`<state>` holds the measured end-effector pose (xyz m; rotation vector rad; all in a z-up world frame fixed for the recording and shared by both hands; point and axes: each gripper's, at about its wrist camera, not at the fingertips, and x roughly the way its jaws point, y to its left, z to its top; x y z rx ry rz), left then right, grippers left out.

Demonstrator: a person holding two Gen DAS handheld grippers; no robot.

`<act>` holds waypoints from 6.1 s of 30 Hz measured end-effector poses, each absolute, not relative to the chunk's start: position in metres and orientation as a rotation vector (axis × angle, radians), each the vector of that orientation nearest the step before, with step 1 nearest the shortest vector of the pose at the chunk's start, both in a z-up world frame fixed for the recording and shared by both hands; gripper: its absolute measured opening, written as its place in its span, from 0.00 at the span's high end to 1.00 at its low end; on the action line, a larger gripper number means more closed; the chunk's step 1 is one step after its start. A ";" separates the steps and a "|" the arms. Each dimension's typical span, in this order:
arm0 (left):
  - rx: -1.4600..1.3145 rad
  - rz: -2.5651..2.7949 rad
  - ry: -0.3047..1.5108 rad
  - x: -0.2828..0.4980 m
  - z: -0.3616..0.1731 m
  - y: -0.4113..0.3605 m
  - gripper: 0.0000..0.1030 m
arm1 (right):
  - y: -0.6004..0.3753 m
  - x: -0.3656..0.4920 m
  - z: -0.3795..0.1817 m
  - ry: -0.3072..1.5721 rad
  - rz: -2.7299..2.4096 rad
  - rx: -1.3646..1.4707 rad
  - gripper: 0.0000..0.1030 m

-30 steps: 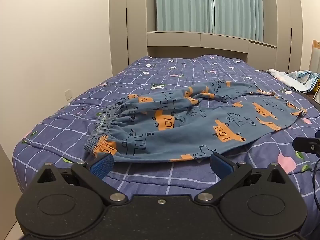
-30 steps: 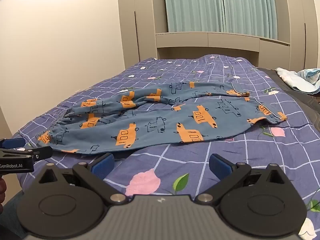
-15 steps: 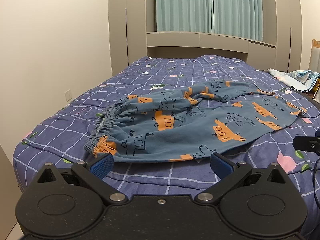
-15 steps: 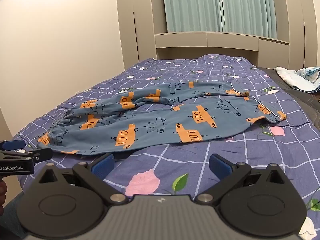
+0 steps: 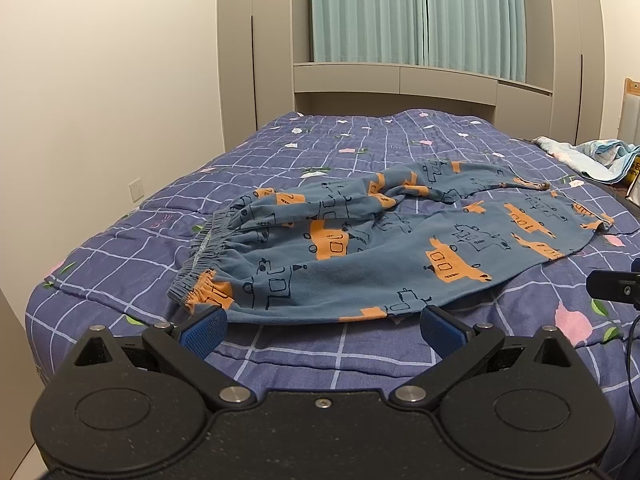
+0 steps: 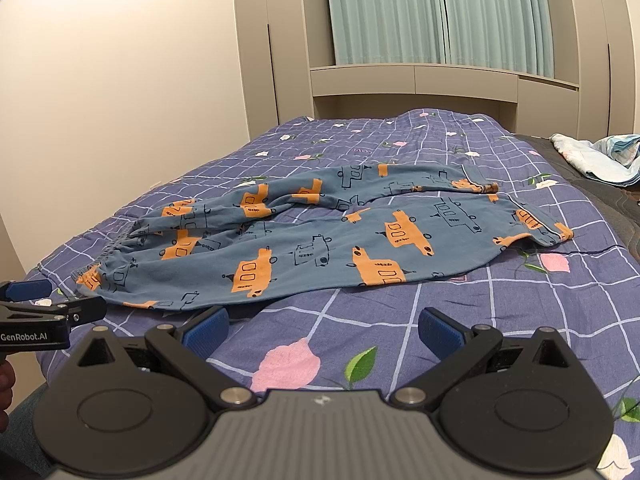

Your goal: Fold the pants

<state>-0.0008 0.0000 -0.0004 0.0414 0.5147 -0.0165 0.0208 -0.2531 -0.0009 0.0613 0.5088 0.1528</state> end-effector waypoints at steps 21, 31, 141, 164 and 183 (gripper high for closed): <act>0.041 -0.017 0.521 0.000 -0.002 0.000 0.00 | -0.253 0.020 -0.001 0.509 0.152 0.064 0.00; 0.040 -0.018 0.522 0.000 -0.002 0.000 0.00 | -0.254 0.021 0.000 0.511 0.151 0.063 0.00; -0.078 -0.570 1.144 0.428 -0.016 0.130 0.99 | -0.163 0.498 -0.005 0.955 0.784 -0.455 0.90; -0.071 -0.325 1.020 0.432 -0.012 0.156 0.84 | -0.133 0.507 -0.010 0.839 0.711 -0.460 0.89; -0.066 -0.371 1.005 0.432 -0.006 0.158 0.98 | -0.135 0.531 -0.018 0.886 0.759 -0.384 0.82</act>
